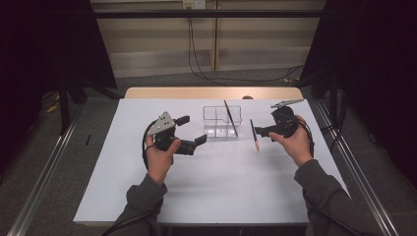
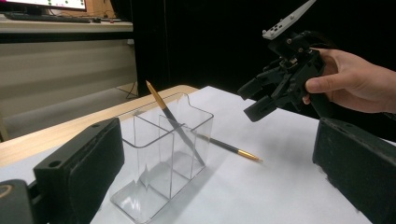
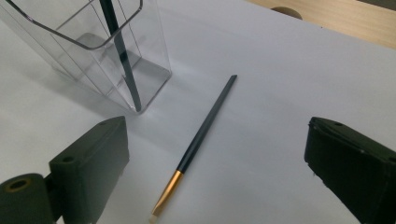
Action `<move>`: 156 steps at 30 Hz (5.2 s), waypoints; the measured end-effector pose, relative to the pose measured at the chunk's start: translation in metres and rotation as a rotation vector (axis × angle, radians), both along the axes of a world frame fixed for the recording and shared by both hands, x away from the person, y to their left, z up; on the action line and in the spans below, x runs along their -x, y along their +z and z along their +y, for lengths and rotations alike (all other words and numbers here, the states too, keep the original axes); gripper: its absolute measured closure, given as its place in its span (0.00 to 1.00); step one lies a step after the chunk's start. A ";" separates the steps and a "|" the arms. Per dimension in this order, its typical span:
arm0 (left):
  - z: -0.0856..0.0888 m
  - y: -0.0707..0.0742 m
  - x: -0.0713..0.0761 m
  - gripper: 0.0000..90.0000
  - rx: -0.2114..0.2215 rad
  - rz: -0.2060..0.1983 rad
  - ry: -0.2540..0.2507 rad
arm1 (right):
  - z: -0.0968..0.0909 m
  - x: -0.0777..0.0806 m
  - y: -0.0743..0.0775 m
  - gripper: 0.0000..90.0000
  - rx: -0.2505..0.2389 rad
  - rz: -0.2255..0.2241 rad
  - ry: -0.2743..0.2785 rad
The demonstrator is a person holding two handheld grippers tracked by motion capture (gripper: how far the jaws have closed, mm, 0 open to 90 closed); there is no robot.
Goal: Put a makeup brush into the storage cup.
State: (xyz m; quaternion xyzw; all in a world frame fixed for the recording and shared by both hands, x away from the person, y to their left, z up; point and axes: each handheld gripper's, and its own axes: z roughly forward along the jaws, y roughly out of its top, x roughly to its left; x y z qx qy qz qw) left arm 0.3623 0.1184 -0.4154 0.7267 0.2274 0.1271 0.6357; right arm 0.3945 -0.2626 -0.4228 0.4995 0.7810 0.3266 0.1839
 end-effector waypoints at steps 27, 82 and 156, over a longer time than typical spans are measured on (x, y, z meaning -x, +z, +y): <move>0.000 -0.001 0.000 0.02 0.005 -0.001 0.004 | 0.008 -0.003 -0.013 0.18 0.041 0.113 0.006; 0.001 -0.002 -0.001 0.03 -0.003 -0.004 0.001 | 0.021 0.000 -0.041 0.73 0.128 0.226 0.085; -0.004 -0.004 0.000 0.03 -0.034 0.010 -0.002 | 0.004 0.004 -0.034 0.94 0.171 0.379 0.038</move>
